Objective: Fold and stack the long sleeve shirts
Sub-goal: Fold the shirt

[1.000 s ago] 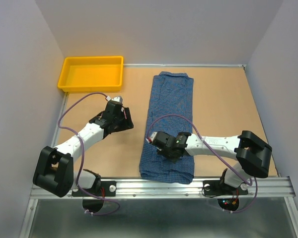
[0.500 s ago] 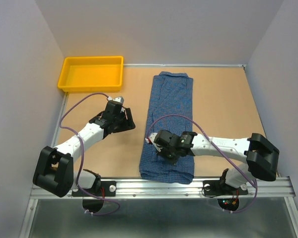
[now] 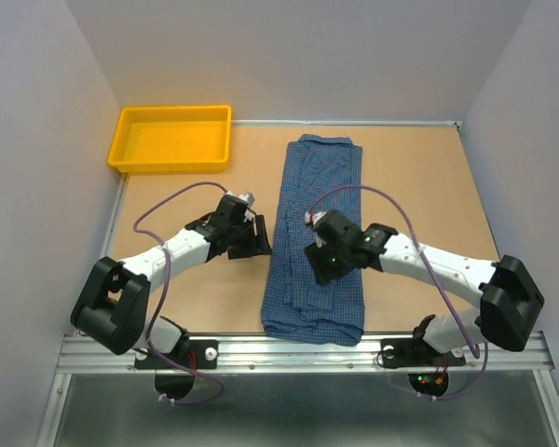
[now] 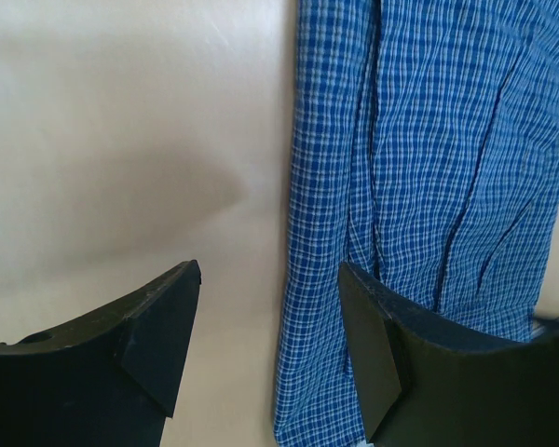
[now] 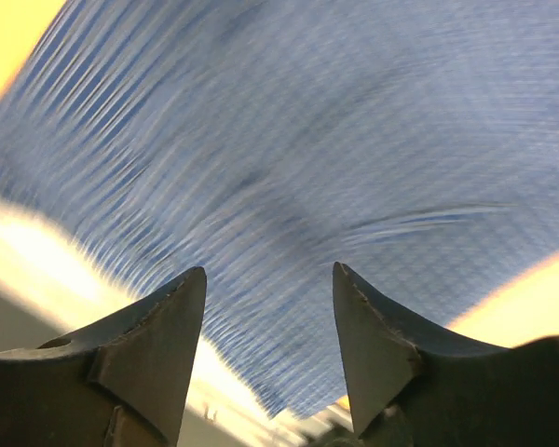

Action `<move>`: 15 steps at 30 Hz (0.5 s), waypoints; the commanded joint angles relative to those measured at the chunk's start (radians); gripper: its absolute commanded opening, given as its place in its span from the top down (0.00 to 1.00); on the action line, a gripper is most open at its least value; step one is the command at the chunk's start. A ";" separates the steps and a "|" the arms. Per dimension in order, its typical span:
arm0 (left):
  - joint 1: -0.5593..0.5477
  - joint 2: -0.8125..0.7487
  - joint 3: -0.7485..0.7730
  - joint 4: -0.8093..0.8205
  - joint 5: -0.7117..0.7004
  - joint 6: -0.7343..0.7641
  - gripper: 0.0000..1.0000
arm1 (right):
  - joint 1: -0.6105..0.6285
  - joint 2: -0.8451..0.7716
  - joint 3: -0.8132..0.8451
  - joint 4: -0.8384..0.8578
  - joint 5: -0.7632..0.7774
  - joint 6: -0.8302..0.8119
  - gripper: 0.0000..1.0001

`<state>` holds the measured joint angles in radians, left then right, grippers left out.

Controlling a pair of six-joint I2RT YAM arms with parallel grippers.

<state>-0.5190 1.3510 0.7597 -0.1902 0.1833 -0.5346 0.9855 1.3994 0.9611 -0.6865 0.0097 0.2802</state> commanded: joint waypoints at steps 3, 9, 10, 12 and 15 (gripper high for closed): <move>-0.076 0.103 0.049 0.035 0.031 -0.050 0.29 | -0.299 -0.005 0.025 0.071 0.142 0.119 0.43; -0.119 0.198 0.082 0.071 0.038 -0.082 0.40 | -0.432 0.121 0.050 0.228 0.133 0.096 0.48; -0.122 0.209 0.092 0.071 0.036 -0.084 0.41 | -0.445 0.142 0.060 0.255 0.137 0.088 0.48; -0.125 0.232 0.096 0.080 0.035 -0.094 0.45 | -0.462 0.213 0.090 0.278 0.148 0.068 0.50; -0.125 0.254 0.099 0.095 0.028 -0.110 0.50 | -0.501 0.303 0.125 0.321 0.145 0.057 0.52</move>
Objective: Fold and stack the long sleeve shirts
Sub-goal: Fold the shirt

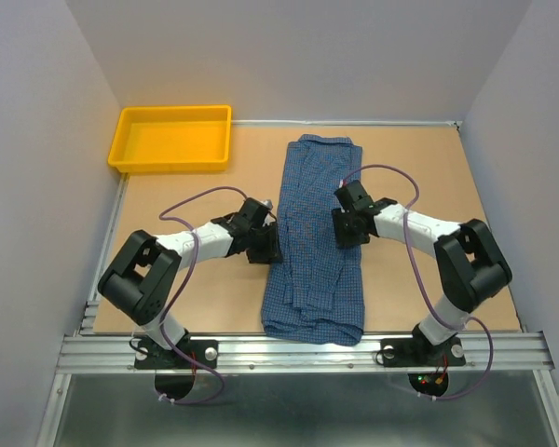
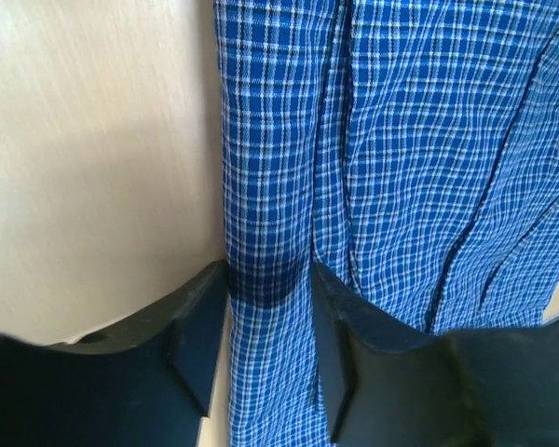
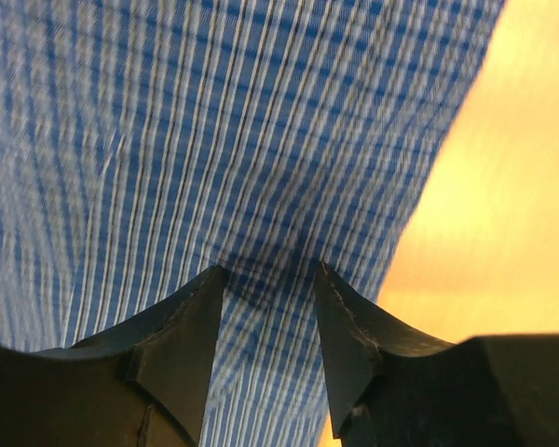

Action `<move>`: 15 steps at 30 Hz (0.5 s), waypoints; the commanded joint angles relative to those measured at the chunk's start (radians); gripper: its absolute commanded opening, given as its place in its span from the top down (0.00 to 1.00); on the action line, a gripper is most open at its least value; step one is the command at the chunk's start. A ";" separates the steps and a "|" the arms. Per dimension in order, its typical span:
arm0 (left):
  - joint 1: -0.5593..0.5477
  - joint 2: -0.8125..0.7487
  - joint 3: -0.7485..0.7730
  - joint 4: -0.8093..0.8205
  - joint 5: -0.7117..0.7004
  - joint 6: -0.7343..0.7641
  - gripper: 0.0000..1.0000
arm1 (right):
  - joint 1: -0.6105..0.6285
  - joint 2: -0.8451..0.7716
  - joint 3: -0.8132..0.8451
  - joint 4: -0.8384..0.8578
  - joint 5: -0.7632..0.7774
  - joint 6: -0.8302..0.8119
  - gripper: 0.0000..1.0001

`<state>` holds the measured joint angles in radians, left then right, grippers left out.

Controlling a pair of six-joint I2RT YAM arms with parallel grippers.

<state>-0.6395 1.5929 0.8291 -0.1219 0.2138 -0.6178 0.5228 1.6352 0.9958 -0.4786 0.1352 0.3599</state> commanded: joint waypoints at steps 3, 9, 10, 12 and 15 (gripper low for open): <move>-0.003 0.035 0.048 0.041 -0.014 -0.039 0.50 | -0.066 0.158 0.144 0.159 0.012 -0.048 0.53; 0.021 0.128 0.143 0.038 -0.047 -0.036 0.50 | -0.118 0.299 0.302 0.169 0.017 -0.085 0.53; 0.032 0.153 0.178 0.030 -0.057 -0.034 0.50 | -0.119 0.314 0.335 0.167 0.012 -0.087 0.52; 0.037 0.164 0.214 0.007 -0.071 -0.028 0.49 | -0.119 0.298 0.349 0.164 -0.020 -0.078 0.52; 0.035 0.112 0.229 -0.028 -0.093 -0.022 0.43 | -0.119 0.174 0.285 0.156 -0.048 -0.038 0.47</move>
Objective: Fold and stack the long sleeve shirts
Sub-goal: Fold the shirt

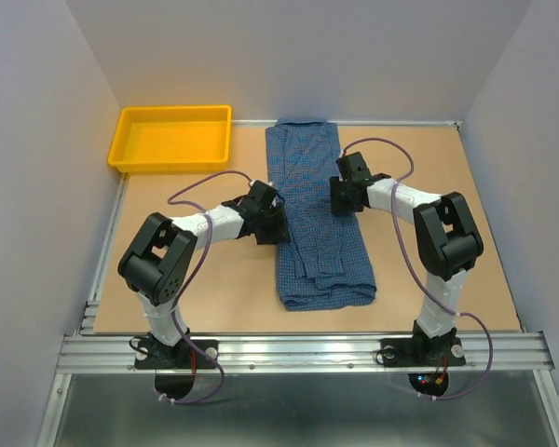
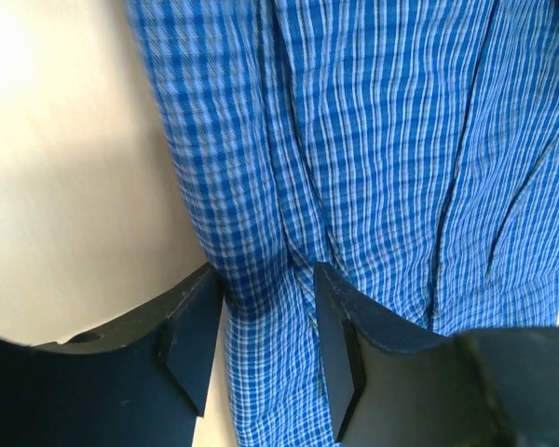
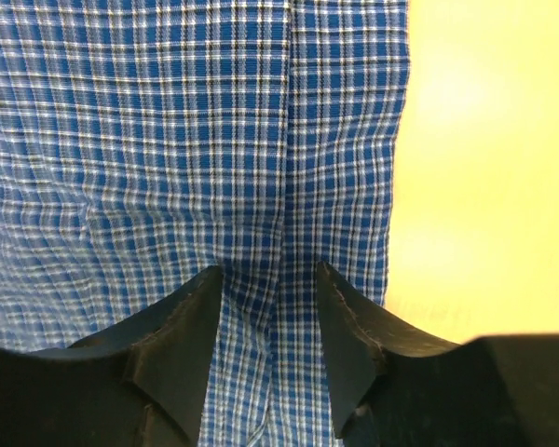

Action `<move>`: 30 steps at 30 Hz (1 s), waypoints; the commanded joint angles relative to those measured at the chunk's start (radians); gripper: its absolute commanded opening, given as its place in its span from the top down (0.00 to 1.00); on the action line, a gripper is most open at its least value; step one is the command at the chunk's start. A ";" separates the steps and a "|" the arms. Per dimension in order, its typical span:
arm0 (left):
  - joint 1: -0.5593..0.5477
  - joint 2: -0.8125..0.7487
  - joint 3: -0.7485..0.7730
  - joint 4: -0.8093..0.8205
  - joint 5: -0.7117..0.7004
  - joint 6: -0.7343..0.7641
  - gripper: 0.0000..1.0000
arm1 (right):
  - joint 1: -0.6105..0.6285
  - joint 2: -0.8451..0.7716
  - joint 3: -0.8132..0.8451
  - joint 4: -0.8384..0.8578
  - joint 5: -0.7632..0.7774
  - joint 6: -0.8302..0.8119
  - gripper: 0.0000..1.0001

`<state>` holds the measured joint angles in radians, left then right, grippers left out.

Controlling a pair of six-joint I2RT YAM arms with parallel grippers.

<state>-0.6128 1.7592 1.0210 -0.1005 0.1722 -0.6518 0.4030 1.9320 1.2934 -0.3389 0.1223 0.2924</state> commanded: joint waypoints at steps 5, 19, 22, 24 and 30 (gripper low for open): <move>-0.016 -0.220 -0.094 -0.079 -0.022 -0.023 0.25 | -0.004 -0.385 -0.274 -0.029 -0.056 0.131 0.35; -0.123 -0.345 -0.345 -0.047 0.124 -0.124 0.22 | -0.102 -0.877 -0.733 -0.123 -0.171 0.419 0.27; -0.137 -0.320 -0.351 -0.035 0.151 -0.117 0.24 | -0.128 -0.875 -0.775 -0.109 -0.173 0.421 0.29; -0.146 -0.313 -0.355 -0.025 0.159 -0.118 0.25 | -0.135 -0.866 -0.784 -0.100 -0.214 0.421 0.29; -0.160 -0.279 -0.377 -0.005 0.193 -0.120 0.27 | -0.138 -0.832 -0.838 -0.075 -0.303 0.422 0.30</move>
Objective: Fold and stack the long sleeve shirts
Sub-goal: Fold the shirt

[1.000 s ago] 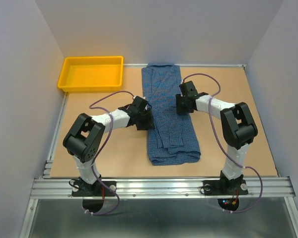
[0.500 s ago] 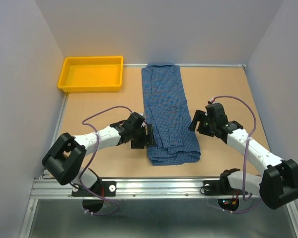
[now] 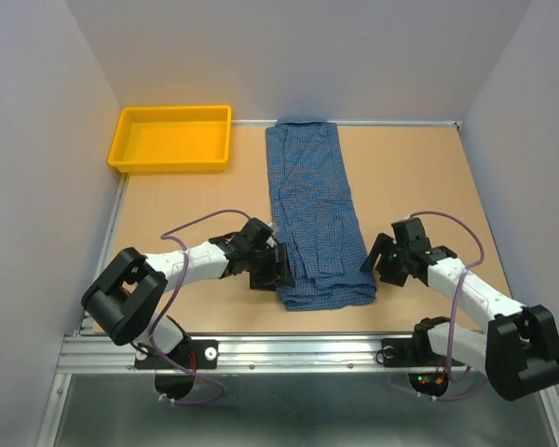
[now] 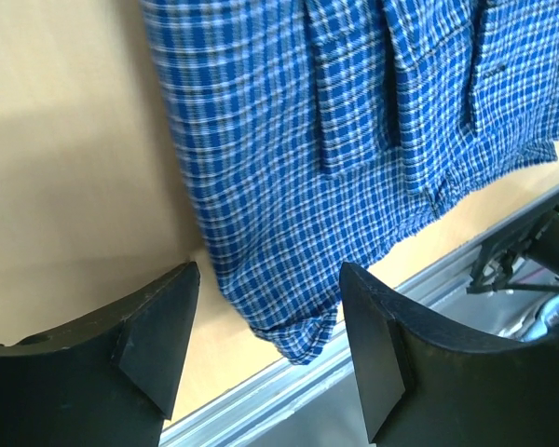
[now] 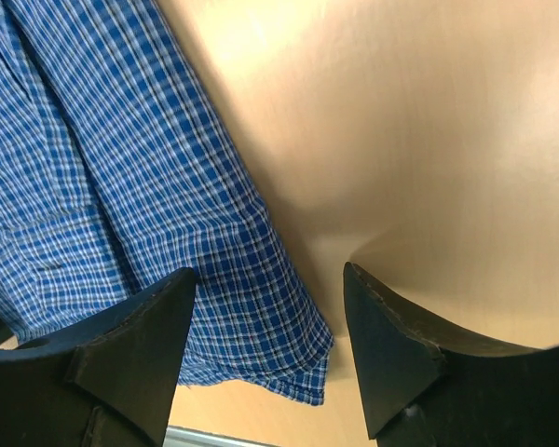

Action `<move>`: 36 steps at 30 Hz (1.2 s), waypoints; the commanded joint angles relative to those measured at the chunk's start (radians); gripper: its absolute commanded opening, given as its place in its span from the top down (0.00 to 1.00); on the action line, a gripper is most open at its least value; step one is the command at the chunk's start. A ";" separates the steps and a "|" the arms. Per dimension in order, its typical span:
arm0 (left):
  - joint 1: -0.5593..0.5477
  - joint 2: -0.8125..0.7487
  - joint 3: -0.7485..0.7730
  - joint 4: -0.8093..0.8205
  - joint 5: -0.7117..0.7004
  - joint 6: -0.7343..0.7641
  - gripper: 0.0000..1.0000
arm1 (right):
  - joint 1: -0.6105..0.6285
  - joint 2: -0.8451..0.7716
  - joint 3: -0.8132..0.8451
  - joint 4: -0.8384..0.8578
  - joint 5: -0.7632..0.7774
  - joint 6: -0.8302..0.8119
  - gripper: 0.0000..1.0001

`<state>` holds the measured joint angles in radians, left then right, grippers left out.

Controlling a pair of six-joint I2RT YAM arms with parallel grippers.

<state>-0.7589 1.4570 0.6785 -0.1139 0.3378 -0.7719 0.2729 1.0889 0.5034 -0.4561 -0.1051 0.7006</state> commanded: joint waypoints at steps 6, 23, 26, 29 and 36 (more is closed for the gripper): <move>-0.026 0.017 -0.048 -0.004 0.035 0.002 0.39 | -0.006 0.011 -0.083 0.059 -0.134 0.005 0.34; -0.034 -0.133 -0.028 -0.153 0.039 0.005 0.95 | -0.006 -0.073 -0.029 -0.094 -0.344 -0.024 0.99; -0.034 -0.203 -0.054 -0.185 0.050 -0.018 0.95 | -0.006 -0.148 -0.019 -0.182 -0.357 -0.018 1.00; -0.034 -0.273 -0.059 -0.225 0.050 -0.036 0.95 | -0.006 -0.196 0.016 -0.251 -0.343 -0.029 0.99; 0.009 -0.285 0.032 -0.247 0.047 -0.026 0.95 | -0.008 -0.100 0.189 -0.265 -0.321 -0.055 0.99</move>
<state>-0.7761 1.1725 0.6422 -0.3321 0.3790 -0.8074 0.2676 0.9337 0.5312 -0.7002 -0.4301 0.6777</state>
